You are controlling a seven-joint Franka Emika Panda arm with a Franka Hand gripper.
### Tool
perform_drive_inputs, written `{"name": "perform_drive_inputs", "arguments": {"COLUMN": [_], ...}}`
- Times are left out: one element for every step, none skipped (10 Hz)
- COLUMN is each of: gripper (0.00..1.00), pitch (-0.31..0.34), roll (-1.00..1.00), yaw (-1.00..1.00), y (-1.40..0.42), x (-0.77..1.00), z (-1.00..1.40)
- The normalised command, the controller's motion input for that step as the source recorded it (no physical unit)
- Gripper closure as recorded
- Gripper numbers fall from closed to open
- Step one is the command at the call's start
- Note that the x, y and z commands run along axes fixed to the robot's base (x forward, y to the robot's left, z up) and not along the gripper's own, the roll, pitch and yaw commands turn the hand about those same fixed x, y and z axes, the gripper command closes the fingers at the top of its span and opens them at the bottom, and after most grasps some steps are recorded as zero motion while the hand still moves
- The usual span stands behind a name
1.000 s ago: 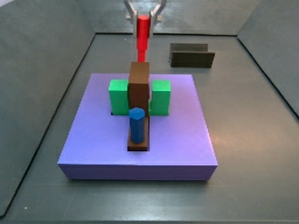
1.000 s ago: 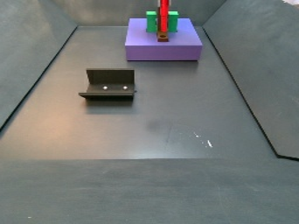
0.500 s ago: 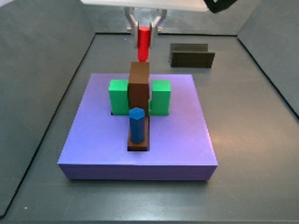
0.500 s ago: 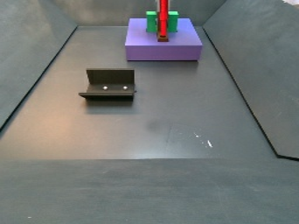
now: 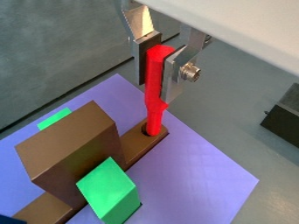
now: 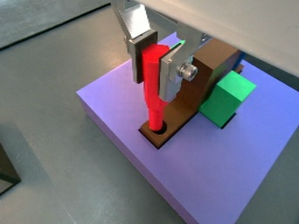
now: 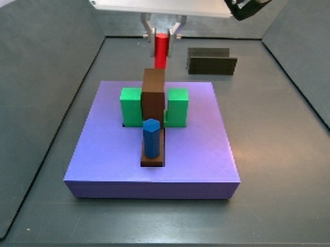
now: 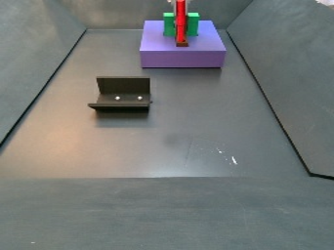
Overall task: Pick up the red object. Move up. Move to above the board. Insert the red object.
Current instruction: Insert the red object.
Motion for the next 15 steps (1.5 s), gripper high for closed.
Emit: {"name": "perform_drive_inputs", "arguments": {"gripper": [1.00,1.00,1.00,1.00,1.00,1.00,1.00,1.00,1.00,1.00,1.00,1.00,1.00,1.00,1.00], "pitch": [-0.043,-0.054,-0.039,-0.037,-0.020,-0.014,-0.026,-0.064,-0.163,-0.100,-0.021,0.009,0.074,0.056,0.000], "roll": [0.00,0.00,0.00,0.00,0.00,0.01,0.09,0.17,0.23,0.41,0.50,0.50,0.50,0.50,0.24], "yaw": [0.00,0.00,0.00,0.00,0.00,0.00,0.00,0.00,0.06,0.05,0.00,0.00,-0.04,-0.03,-0.02], "y": [-0.01,-0.09,-0.09,-0.06,-0.03,0.00,0.00,0.00,-0.05,-0.09,-0.05,-0.05,0.00,-0.05,-0.11], "x": [-0.34,-0.26,0.00,0.00,0.12,0.30,0.27,0.14,-0.06,-0.08,-0.04,-0.05,-0.18,-0.11,0.00], "z": [-0.05,-0.05,-0.16,-0.19,-0.27,-0.39,-0.44,-0.50,-0.73,-0.50,-0.27,-0.05,0.00,0.00,-0.35]}}
